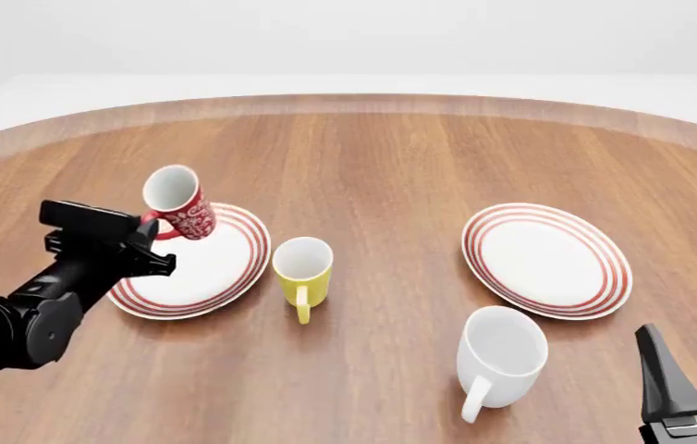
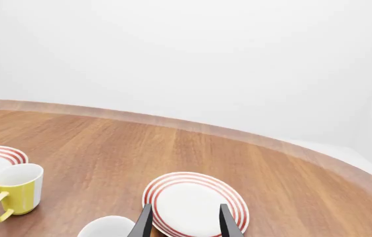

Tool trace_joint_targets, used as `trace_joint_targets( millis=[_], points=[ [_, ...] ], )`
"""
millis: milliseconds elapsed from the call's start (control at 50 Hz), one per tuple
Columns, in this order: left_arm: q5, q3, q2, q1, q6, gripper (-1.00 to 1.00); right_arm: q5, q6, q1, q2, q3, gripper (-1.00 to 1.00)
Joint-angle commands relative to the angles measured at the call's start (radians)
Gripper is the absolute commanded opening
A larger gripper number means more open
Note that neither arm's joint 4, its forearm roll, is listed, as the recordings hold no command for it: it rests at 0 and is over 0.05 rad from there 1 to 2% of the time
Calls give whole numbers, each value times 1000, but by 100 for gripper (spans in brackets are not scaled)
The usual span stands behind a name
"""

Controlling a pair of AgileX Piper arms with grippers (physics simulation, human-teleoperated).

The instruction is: Put the red mug on the left plate.

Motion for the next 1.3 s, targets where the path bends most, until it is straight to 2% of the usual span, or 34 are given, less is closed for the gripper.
trace_joint_targets(
  millis=[20, 140, 280, 860, 1300],
  points=[
    [-21, 6, 33, 27, 16, -100, 0, -1, 1, 0, 0, 100],
    [-22, 9, 41, 40, 28, -100, 0, 0, 1, 0, 0, 100],
    [-8, 1, 55, 62, 11, -100, -1, -1, 1, 0, 0, 100],
    [-25, -5, 131, 61, -3, -100, 0, -1, 1, 0, 0, 100],
    [-32, -18, 171, 63, 20, -100, 0, 0, 1, 0, 0, 100]
  ],
)
